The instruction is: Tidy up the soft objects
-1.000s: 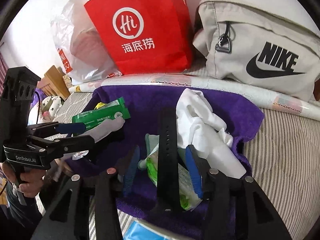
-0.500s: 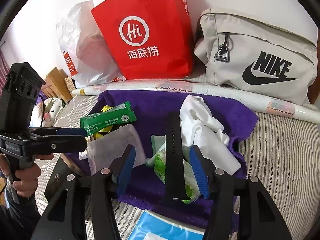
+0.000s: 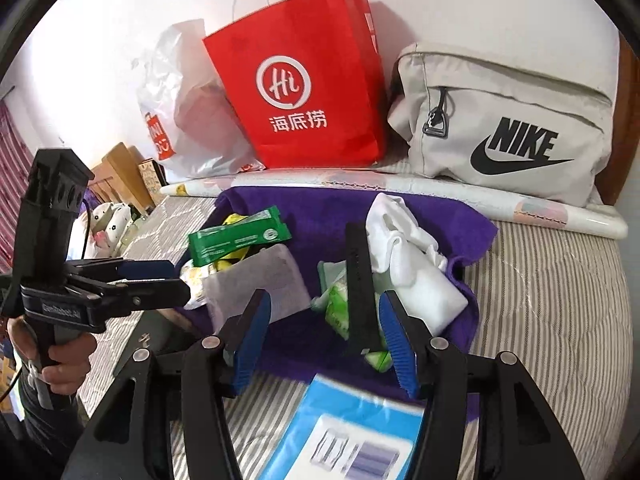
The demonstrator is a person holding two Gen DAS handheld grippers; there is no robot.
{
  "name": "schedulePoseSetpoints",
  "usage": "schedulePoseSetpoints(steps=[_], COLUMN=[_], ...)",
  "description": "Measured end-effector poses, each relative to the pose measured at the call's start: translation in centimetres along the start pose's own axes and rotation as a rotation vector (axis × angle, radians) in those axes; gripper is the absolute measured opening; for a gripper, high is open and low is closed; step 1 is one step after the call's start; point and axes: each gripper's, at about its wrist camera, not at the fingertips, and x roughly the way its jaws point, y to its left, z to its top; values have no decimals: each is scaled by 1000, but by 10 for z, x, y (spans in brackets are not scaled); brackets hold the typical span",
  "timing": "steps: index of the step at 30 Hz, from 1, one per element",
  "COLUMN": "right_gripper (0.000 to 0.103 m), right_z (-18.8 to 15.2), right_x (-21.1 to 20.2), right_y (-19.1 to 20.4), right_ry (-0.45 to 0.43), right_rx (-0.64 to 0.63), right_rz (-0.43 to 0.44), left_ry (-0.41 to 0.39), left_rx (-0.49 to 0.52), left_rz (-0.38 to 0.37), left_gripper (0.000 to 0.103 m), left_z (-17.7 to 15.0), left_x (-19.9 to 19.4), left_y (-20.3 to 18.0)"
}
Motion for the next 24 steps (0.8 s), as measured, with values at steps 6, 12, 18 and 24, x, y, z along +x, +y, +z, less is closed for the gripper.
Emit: schedulePoseSetpoints(steps=[6, 12, 18, 24], right_gripper=[67, 82, 98, 102], right_z=[-18, -43, -69, -95], right_x=[-35, -72, -112, -151], right_y=[23, 50, 74, 84], right_ry=[-27, -71, -126, -154], right_rx=[-18, -25, -37, -10], right_rz=[-16, -44, -74, -108], left_ry=[-47, -110, -172, -223], left_rx=[-18, 14, 58, 88], left_rz=[29, 88, 167, 210], left_gripper=[86, 95, 99, 100], left_z=[-29, -65, -99, -132], left_x=[-41, -88, -124, -153], left_y=[-4, -22, -47, -72])
